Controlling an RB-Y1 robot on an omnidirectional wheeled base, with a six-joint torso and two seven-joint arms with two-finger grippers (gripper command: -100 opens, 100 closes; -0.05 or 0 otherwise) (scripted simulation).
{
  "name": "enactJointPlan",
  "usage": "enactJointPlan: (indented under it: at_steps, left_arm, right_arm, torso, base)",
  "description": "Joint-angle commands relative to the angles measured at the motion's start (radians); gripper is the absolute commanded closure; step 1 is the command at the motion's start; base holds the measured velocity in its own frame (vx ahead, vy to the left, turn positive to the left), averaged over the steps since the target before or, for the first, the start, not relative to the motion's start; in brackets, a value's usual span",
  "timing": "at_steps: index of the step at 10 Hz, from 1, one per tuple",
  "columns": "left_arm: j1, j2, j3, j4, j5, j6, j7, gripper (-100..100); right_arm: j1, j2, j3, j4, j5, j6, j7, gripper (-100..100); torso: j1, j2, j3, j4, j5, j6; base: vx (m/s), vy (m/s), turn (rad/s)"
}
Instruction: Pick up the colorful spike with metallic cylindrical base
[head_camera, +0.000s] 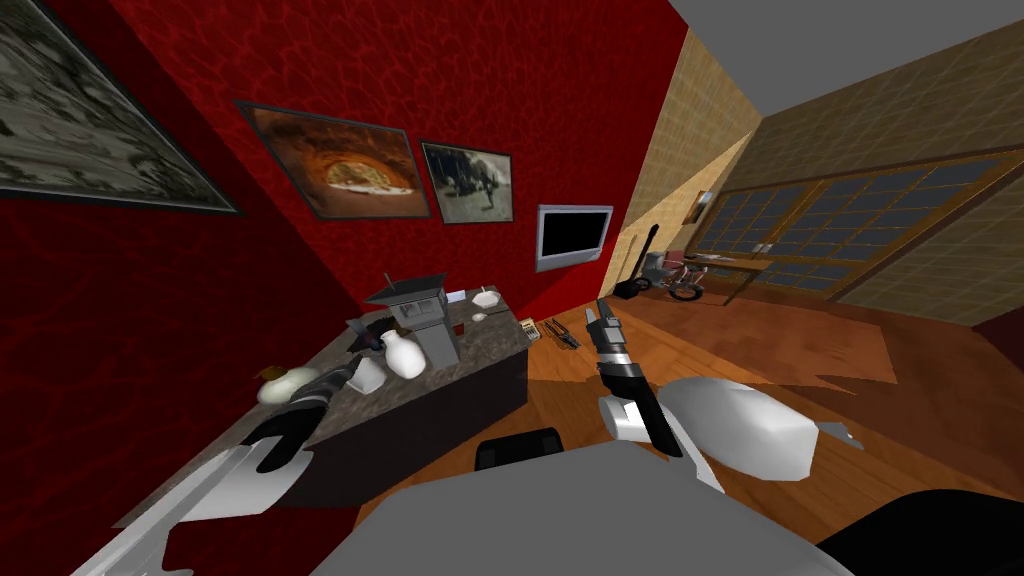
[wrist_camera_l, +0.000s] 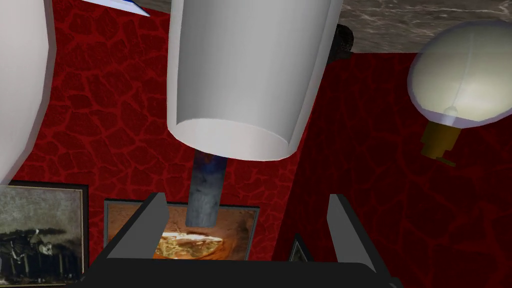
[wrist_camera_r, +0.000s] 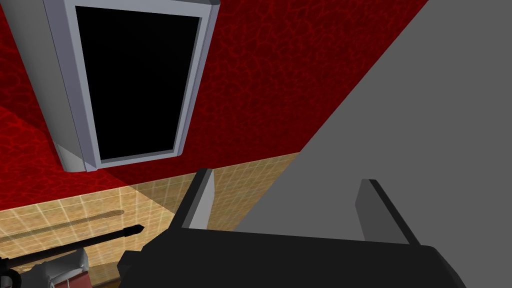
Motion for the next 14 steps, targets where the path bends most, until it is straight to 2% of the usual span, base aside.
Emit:
enactJointPlan:
  at_steps: [1, 6, 7, 8, 9, 10, 12, 13, 14]
  left_arm:
    - [-0.011, 0.048, -0.021, 0.03, -0.002, 0.031, -0.003, -100]
    - [-0.032, 0.165, -0.085, 0.095, 0.002, 0.099, -0.008, -100]
    - [-0.035, 0.18, -0.095, 0.103, 0.003, 0.107, -0.008, -100]
    - [-0.028, 0.169, -0.085, 0.093, 0.003, 0.1, -0.007, -100]
    - [-0.029, 0.171, -0.086, 0.094, 0.003, 0.102, -0.007, 0]
    - [-0.079, 0.164, -0.114, 0.144, -0.002, 0.052, -0.028, -100]
    - [-0.124, 0.164, -0.114, 0.21, -0.002, 0.041, -0.028, -100]
    - [-0.161, 0.157, -0.143, 0.24, -0.006, -0.01, -0.048, -100]
    - [-0.188, 0.157, -0.143, 0.262, -0.006, -0.019, -0.048, -100]
  right_arm:
    - [0.0, 0.0, 0.0, 0.0, 0.0, 0.0, 0.0, 0]
    - [0.0, 0.0, 0.0, 0.0, 0.0, 0.0, 0.0, 0]
    - [0.0, 0.0, 0.0, 0.0, 0.0, 0.0, 0.0, 0]
    - [0.0, 0.0, 0.0, 0.0, 0.0, 0.0, 0.0, 0]
    - [0.0, 0.0, 0.0, 0.0, 0.0, 0.0, 0.0, 0]
    - [0.0, 0.0, 0.0, 0.0, 0.0, 0.0, 0.0, 0]
    - [0.0, 0.0, 0.0, 0.0, 0.0, 0.0, 0.0, 0]
    - [0.0, 0.0, 0.0, 0.0, 0.0, 0.0, 0.0, 0]
    - [0.0, 0.0, 0.0, 0.0, 0.0, 0.0, 0.0, 0]
  torso:
    - [0.0, 0.0, 0.0, 0.0, 0.0, 0.0]
    - [0.0, 0.001, 0.0, 0.0, 0.0, -0.001]
    - [0.0, 0.001, 0.001, 0.0, 0.0, 0.0]
    - [0.0, 0.001, 0.001, 0.0, 0.0, -0.001]
    - [-0.001, 0.002, 0.001, 0.0, 0.0, -0.001]
    - [-0.002, 0.004, 0.002, 0.001, 0.0, -0.001]
    - [-0.004, 0.004, 0.002, 0.001, -0.001, -0.001]
    - [-0.003, 0.004, 0.002, 0.001, -0.001, -0.001]
    - [-0.004, 0.005, 0.003, 0.001, -0.001, -0.002]
  base:
    - [0.062, 0.017, -0.163]
    - [0.051, 0.025, -0.148]
    - [0.046, 0.03, -0.138]
    - [0.021, 0.016, -0.027]
    - [0.0, 0.0, 0.0]
    - [0.004, -0.024, 0.178]
    - [-0.002, -0.03, 0.029]
    - [-0.006, -0.034, 0.147]
    - [-0.005, -0.039, 0.09]
